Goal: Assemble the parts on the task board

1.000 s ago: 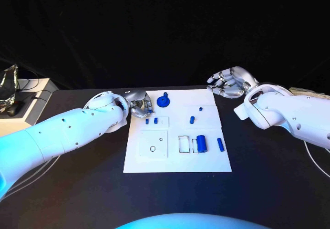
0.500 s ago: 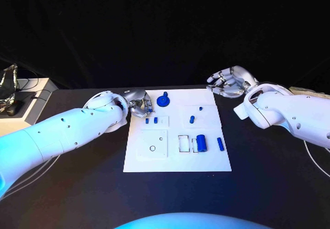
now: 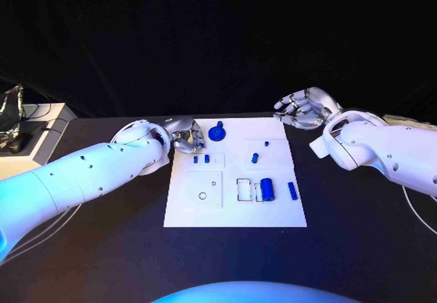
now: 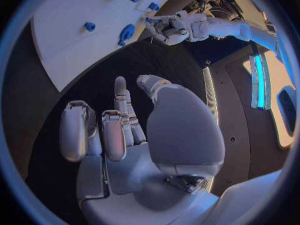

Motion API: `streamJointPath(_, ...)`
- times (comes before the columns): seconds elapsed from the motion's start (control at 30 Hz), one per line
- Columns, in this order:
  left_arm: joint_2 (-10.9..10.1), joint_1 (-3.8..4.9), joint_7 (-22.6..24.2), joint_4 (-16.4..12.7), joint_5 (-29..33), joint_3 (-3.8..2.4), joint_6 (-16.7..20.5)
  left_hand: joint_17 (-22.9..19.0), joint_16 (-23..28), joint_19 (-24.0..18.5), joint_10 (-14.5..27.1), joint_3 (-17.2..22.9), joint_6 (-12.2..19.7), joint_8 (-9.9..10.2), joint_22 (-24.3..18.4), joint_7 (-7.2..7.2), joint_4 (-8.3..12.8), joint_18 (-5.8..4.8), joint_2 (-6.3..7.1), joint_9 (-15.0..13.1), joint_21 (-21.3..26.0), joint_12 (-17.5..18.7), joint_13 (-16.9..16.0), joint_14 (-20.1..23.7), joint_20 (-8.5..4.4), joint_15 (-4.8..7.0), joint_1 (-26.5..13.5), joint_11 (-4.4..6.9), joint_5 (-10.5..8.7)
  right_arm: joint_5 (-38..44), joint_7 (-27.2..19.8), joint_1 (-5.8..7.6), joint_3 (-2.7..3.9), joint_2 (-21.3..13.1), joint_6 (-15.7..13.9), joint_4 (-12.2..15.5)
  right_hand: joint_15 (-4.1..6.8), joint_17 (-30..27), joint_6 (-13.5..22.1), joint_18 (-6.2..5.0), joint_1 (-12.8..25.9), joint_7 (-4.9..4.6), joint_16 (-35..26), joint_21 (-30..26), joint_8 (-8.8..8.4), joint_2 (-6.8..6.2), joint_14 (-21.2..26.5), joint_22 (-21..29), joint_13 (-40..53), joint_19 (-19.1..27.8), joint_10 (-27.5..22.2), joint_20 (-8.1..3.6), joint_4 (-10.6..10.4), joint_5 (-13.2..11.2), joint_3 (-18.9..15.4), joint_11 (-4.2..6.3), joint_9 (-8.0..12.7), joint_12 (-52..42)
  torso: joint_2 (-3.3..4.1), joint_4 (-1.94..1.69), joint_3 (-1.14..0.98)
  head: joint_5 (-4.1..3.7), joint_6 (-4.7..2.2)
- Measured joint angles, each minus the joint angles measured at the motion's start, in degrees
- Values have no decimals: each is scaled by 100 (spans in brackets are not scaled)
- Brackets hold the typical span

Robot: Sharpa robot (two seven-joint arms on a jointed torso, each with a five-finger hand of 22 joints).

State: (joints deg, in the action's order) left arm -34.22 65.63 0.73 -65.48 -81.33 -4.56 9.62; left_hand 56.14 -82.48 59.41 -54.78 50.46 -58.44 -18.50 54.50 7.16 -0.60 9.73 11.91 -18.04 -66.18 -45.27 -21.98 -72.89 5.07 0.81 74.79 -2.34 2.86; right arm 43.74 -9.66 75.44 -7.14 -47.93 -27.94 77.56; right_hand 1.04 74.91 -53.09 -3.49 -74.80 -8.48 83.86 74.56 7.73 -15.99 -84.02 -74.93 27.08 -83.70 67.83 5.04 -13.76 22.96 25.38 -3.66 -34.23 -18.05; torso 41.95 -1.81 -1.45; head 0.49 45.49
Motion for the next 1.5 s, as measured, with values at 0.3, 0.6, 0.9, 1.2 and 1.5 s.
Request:
streamJointPath(0.3,11,3,10,-1,13,-2,-29,-21,0,-36,22,-45,30,0,-44,-30,-17,1,-38,0,27,0,0,0,-5,0,38,-22,-1,0,0,0,0,0,0,2,0,0,0,0,0,0,0,0,0,0,0,1,0,0,0,0,0,0,0,0,0,0,-1,2,-1,1,5)
streamJointPath(0.6,12,1,-39,9,-3,0,-119,-29,0,-56,22,-45,34,0,-59,-34,-17,1,-61,0,51,0,-1,22,16,-22,28,-22,-18,0,0,0,0,-2,0,5,0,0,0,0,0,0,0,0,0,0,0,2,0,0,0,0,0,0,0,0,1,0,-3,1,-2,0,5)
streamJointPath(0.9,20,5,-56,2,-10,-3,-125,-11,0,-56,22,-109,43,0,-52,-43,-19,1,-84,0,51,1,-1,43,16,-1,38,-22,-19,0,0,0,0,-1,0,5,0,0,0,0,0,0,0,0,0,0,0,2,1,0,0,0,0,0,0,0,2,0,-3,3,-2,-1,9)
streamJointPath(1.2,28,1,-45,0,-7,1,-62,27,0,-55,22,-109,40,0,-16,-39,-18,1,-84,0,50,1,-1,42,16,-1,38,-22,-20,1,0,0,0,-4,0,8,0,0,0,0,0,0,0,0,0,0,0,2,1,0,0,0,0,0,0,0,2,0,-3,4,-3,-10,-13)
streamJointPath(1.5,55,1,-44,-4,-15,1,-7,33,0,-55,21,-109,39,0,-6,-39,-17,1,-84,0,50,1,-2,43,16,-2,38,-23,-20,1,0,0,0,-4,0,8,0,0,0,0,0,0,0,0,0,0,0,-2,1,0,0,0,0,0,0,0,3,0,-3,1,-3,-12,-20)
